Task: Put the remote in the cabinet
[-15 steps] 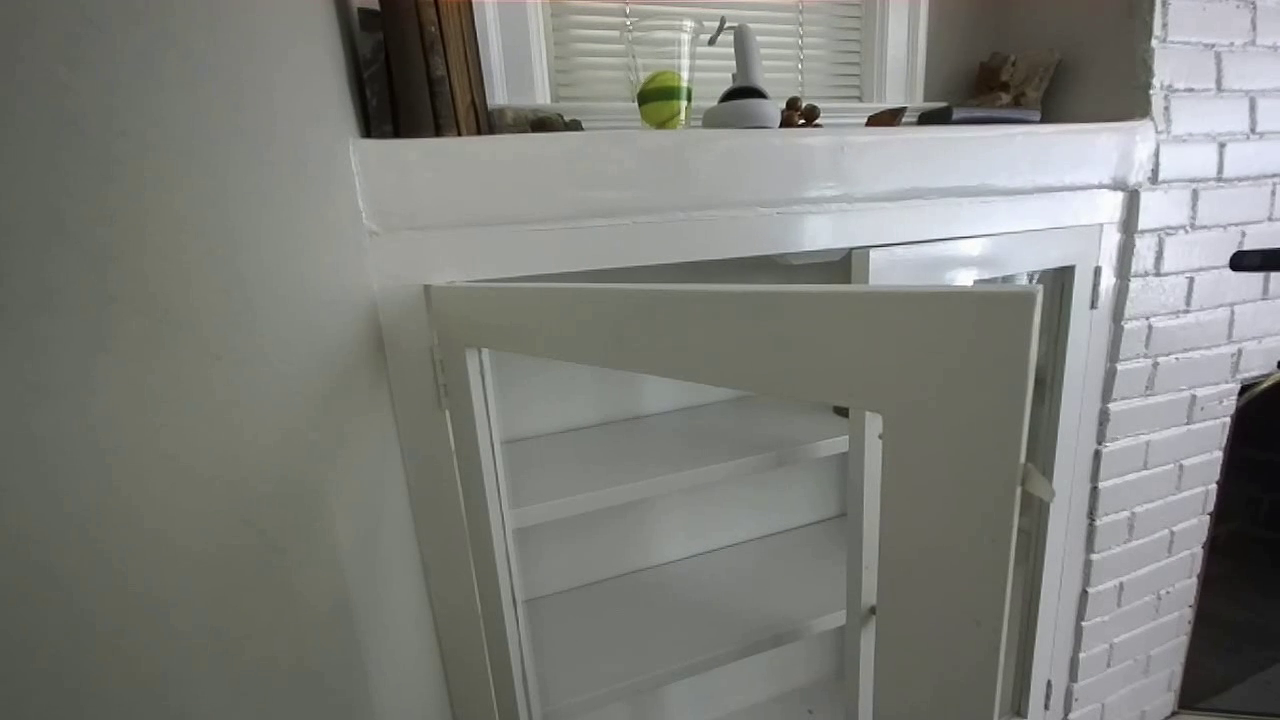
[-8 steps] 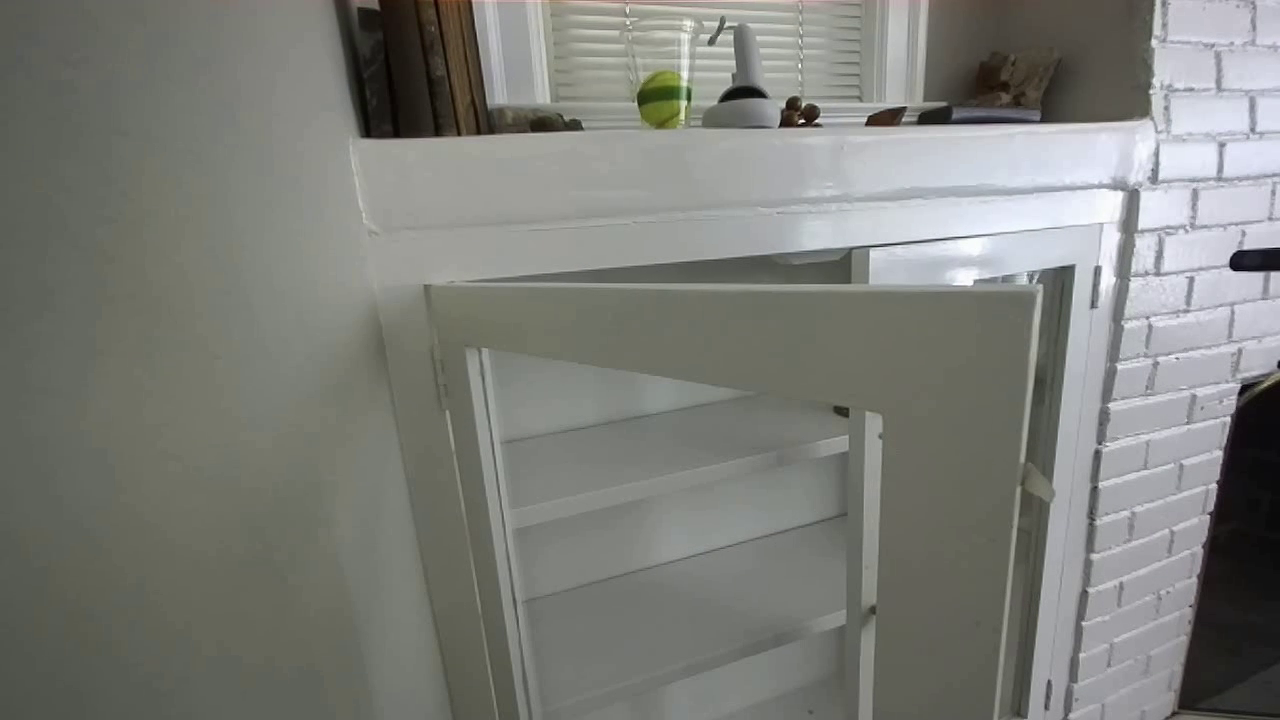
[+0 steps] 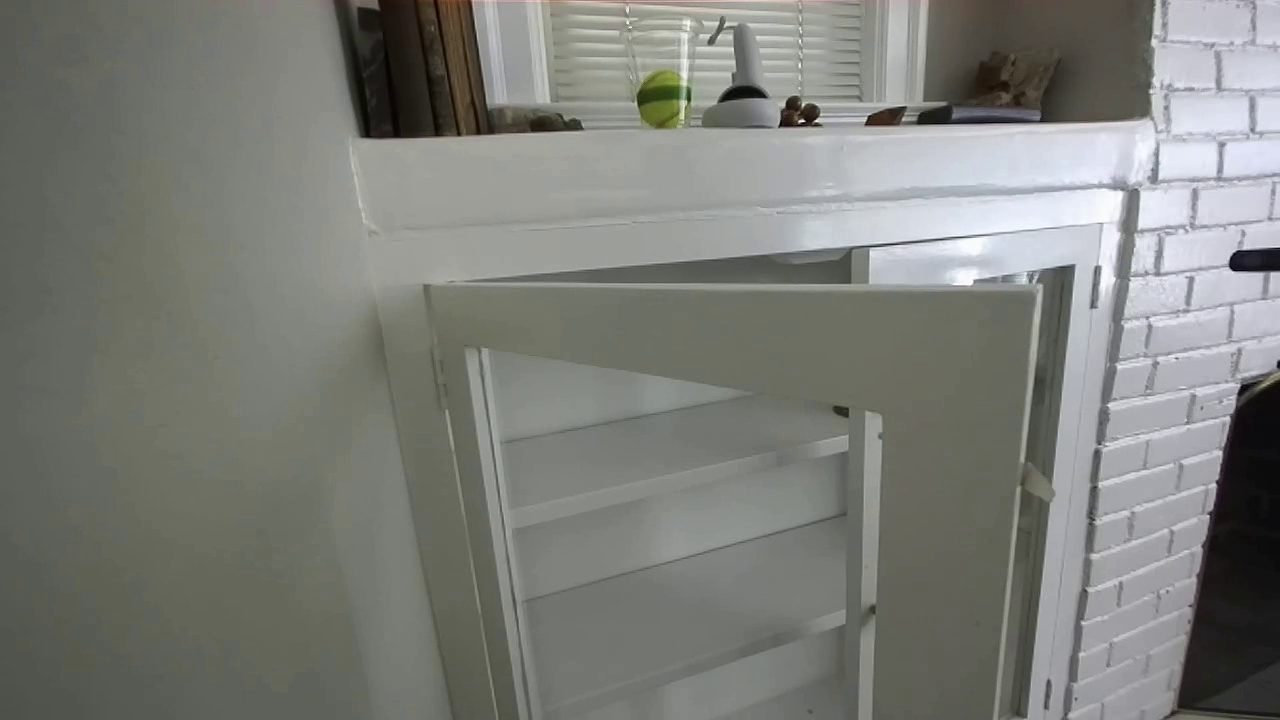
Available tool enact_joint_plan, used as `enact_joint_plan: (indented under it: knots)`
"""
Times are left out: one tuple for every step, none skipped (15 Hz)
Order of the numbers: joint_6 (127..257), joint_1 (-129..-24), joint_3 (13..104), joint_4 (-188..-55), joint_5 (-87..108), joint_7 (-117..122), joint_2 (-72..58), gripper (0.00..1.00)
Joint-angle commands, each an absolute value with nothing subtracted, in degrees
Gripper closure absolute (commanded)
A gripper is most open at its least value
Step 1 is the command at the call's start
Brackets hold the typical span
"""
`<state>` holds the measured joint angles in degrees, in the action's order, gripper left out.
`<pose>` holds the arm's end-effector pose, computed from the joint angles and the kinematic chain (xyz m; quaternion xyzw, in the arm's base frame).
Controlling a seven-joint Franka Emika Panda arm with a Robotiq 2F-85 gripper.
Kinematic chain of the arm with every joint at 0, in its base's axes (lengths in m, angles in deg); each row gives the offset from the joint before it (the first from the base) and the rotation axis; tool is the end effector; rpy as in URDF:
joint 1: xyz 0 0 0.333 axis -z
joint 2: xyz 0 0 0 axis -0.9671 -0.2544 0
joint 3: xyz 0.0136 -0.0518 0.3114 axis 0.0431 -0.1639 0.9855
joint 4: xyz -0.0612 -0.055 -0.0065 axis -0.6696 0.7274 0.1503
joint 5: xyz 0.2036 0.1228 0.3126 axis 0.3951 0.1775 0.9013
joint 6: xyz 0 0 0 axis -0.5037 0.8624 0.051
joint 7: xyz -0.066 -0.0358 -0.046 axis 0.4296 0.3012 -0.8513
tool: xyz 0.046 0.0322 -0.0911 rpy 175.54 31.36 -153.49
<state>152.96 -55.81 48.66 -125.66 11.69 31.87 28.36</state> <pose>0.3666 -0.2743 0.7371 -0.8250 0.5446 -0.1490 0.0228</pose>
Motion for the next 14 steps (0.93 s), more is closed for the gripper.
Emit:
enact_joint_plan:
  knots:
    - [151.87, -55.94, 46.93, -117.11, 16.29, 35.06, 21.31, 0.00]
    - [152.41, -56.01, 46.65, -115.35, 16.84, 35.52, 19.73, 0.00]
    - [152.95, -56.12, 46.29, -114.23, 17.76, 35.91, 18.13, 0.00]
    - [152.60, -56.15, 46.00, -112.54, 18.37, 36.42, 16.37, 0.00]
    - [151.98, -56.16, 45.82, -110.96, 18.81, 36.94, 14.66, 0.00]
    - [151.57, -56.12, 45.68, -109.66, 19.06, 37.81, 13.11, 0.00]
    - [150.13, -55.94, 45.39, -107.66, 19.28, 39.48, 11.12, 0.00]
    - [149.02, -55.87, 45.14, -106.04, 19.71, 41.01, 9.48, 0.00]
    - [148.15, -55.84, 44.94, -104.51, 20.05, 42.57, 7.94, 0.00]
    - [147.14, -55.77, 44.72, -102.79, 20.53, 44.09, 6.49, 0.00]
    - [146.08, -55.73, 44.55, -100.94, 20.90, 45.68, 5.07, 0.00]
    - [144.99, -55.65, 44.39, -99.19, 21.58, 46.90, 3.76, 0.00]
    - [143.84, -55.59, 44.29, -97.47, 22.06, 48.25, 2.55, 0.00]
    - [142.70, -55.50, 44.21, -95.82, 22.38, 49.45, 1.39, 0.00]
